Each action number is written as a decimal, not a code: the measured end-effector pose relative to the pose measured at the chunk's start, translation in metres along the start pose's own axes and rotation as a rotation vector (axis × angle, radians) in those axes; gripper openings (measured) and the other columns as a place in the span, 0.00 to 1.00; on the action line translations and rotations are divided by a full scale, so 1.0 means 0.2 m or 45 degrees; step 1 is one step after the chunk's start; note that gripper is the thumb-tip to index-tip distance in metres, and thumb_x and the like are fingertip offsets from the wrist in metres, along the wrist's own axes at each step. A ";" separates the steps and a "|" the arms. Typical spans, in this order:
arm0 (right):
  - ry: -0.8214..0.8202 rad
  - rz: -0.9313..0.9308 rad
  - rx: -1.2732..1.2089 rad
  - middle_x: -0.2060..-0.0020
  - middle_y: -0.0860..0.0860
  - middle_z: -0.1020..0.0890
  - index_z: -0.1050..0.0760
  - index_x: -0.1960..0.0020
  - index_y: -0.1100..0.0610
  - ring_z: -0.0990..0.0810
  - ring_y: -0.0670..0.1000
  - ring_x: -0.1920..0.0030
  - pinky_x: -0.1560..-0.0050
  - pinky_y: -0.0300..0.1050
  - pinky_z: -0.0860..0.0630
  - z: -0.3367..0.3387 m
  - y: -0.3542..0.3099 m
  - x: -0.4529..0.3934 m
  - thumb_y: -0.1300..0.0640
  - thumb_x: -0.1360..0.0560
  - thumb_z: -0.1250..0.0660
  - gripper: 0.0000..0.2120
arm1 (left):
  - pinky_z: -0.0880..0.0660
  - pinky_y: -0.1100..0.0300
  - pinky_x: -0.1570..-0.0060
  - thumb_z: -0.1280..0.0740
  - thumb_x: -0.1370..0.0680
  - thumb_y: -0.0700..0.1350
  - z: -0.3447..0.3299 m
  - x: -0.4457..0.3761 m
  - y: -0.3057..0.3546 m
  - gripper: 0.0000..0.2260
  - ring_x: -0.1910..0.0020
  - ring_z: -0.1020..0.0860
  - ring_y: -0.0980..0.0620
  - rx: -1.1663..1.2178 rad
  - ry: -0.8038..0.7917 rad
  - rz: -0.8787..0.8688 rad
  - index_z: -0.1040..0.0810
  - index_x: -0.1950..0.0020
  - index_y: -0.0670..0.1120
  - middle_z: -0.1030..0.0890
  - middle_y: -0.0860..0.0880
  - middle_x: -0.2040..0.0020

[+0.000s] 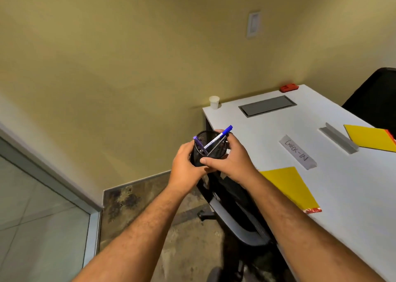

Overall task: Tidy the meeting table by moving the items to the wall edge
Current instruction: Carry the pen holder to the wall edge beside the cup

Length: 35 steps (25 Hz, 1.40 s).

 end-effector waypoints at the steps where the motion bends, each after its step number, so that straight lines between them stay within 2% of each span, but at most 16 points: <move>1: -0.011 0.004 0.001 0.38 0.40 0.21 0.31 0.26 0.43 0.20 0.34 0.42 0.41 0.33 0.20 -0.04 0.00 -0.11 0.49 0.38 0.14 0.46 | 0.28 0.74 0.43 0.16 0.39 0.46 0.04 -0.10 -0.04 0.34 0.40 0.23 0.65 -0.032 -0.025 -0.002 0.19 0.33 0.54 0.21 0.56 0.39; 3: -0.006 -0.014 0.020 0.35 0.42 0.20 0.31 0.26 0.41 0.19 0.41 0.37 0.36 0.44 0.19 -0.11 0.02 -0.30 0.44 0.43 0.14 0.49 | 0.29 0.74 0.42 0.15 0.38 0.44 0.10 -0.30 -0.11 0.34 0.39 0.23 0.65 -0.060 -0.080 0.007 0.20 0.33 0.54 0.20 0.57 0.39; 5: -0.007 -0.009 0.082 0.34 0.43 0.21 0.32 0.26 0.40 0.20 0.44 0.34 0.34 0.49 0.19 -0.15 0.02 -0.52 0.40 0.44 0.15 0.50 | 0.26 0.69 0.40 0.16 0.38 0.44 0.16 -0.50 -0.17 0.34 0.39 0.22 0.63 -0.053 -0.084 0.006 0.20 0.33 0.55 0.20 0.57 0.38; 10: 0.128 -0.053 0.193 0.36 0.43 0.22 0.29 0.27 0.45 0.20 0.44 0.36 0.35 0.49 0.19 -0.21 0.07 -0.92 0.38 0.46 0.16 0.50 | 0.23 0.60 0.38 0.18 0.38 0.44 0.15 -0.94 -0.37 0.34 0.40 0.20 0.61 -0.030 -0.135 0.028 0.21 0.33 0.58 0.18 0.57 0.38; 15: 0.360 -0.152 0.298 0.40 0.43 0.22 0.26 0.30 0.48 0.20 0.44 0.39 0.37 0.44 0.20 -0.29 0.22 -1.30 0.38 0.46 0.17 0.47 | 0.20 0.50 0.37 0.18 0.37 0.41 0.05 -1.40 -0.70 0.36 0.38 0.19 0.56 0.064 -0.334 0.055 0.22 0.32 0.58 0.18 0.54 0.36; 18: 0.486 -0.289 0.323 0.42 0.43 0.21 0.25 0.33 0.48 0.19 0.45 0.41 0.39 0.42 0.20 -0.36 0.33 -1.52 0.39 0.45 0.16 0.44 | 0.25 0.55 0.33 0.17 0.36 0.43 0.04 -1.66 -0.95 0.38 0.34 0.23 0.57 0.010 -0.483 0.112 0.24 0.28 0.53 0.21 0.54 0.32; 20: 0.558 -0.389 0.322 0.41 0.44 0.22 0.26 0.32 0.49 0.20 0.46 0.40 0.39 0.42 0.22 -0.41 0.37 -1.64 0.41 0.43 0.15 0.43 | 0.28 0.57 0.34 0.17 0.35 0.43 0.07 -1.82 -1.08 0.37 0.33 0.24 0.57 -0.031 -0.595 0.129 0.24 0.27 0.53 0.22 0.54 0.31; 24: 0.678 -0.527 0.315 0.38 0.46 0.23 0.28 0.29 0.51 0.22 0.47 0.39 0.36 0.44 0.22 -0.51 0.40 -1.84 0.42 0.40 0.14 0.44 | 0.26 0.54 0.35 0.22 0.34 0.46 0.15 -2.10 -1.23 0.31 0.33 0.23 0.54 -0.089 -0.827 0.110 0.21 0.31 0.55 0.20 0.53 0.33; 26: 0.752 -0.548 0.306 0.39 0.45 0.23 0.28 0.29 0.50 0.23 0.46 0.40 0.35 0.46 0.21 -0.53 0.43 -1.90 0.42 0.40 0.15 0.43 | 0.24 0.53 0.36 0.20 0.31 0.44 0.17 -2.22 -1.27 0.26 0.35 0.22 0.54 -0.104 -0.854 0.094 0.20 0.35 0.59 0.19 0.54 0.35; 28: 0.811 -0.578 0.312 0.40 0.44 0.23 0.28 0.30 0.48 0.22 0.46 0.40 0.37 0.46 0.20 -0.54 0.45 -1.93 0.39 0.40 0.16 0.43 | 0.23 0.57 0.41 0.20 0.29 0.41 0.16 -2.31 -1.28 0.22 0.39 0.21 0.56 -0.081 -0.838 0.082 0.19 0.39 0.58 0.17 0.54 0.38; 31: 0.905 -0.635 0.389 0.39 0.45 0.24 0.28 0.29 0.50 0.24 0.45 0.42 0.43 0.40 0.23 -0.49 0.48 -1.98 0.37 0.40 0.17 0.44 | 0.23 0.65 0.50 0.24 0.26 0.39 0.07 -2.42 -1.27 0.15 0.53 0.19 0.59 -0.056 -0.913 0.096 0.17 0.43 0.53 0.13 0.46 0.46; 32: 0.943 -0.656 0.400 0.39 0.45 0.24 0.28 0.29 0.50 0.24 0.44 0.43 0.44 0.39 0.25 -0.45 0.50 -2.00 0.37 0.39 0.17 0.44 | 0.21 0.64 0.51 0.24 0.26 0.39 0.04 -2.45 -1.26 0.13 0.56 0.18 0.59 -0.032 -0.935 0.128 0.17 0.45 0.53 0.13 0.45 0.48; 34: 1.006 -0.701 0.405 0.40 0.45 0.24 0.28 0.29 0.52 0.25 0.44 0.44 0.46 0.39 0.26 -0.39 0.54 -2.03 0.38 0.39 0.17 0.43 | 0.18 0.58 0.48 0.24 0.25 0.41 0.00 -2.49 -1.26 0.11 0.53 0.16 0.55 0.002 -0.955 0.198 0.17 0.47 0.55 0.13 0.52 0.49; 35: 1.028 -0.721 0.401 0.40 0.45 0.24 0.28 0.30 0.52 0.24 0.45 0.45 0.46 0.39 0.26 -0.36 0.57 -2.06 0.38 0.39 0.17 0.43 | 0.19 0.58 0.50 0.24 0.25 0.42 -0.01 -2.52 -1.25 0.11 0.52 0.16 0.53 0.001 -0.977 0.204 0.16 0.46 0.55 0.14 0.54 0.49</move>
Point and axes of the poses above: each hand's wrist, its own x-axis away from the middle knuckle, its own z-axis out of the back of the hand, y = z × x, the point moved 7 cm from there along -x, towards the middle knuckle
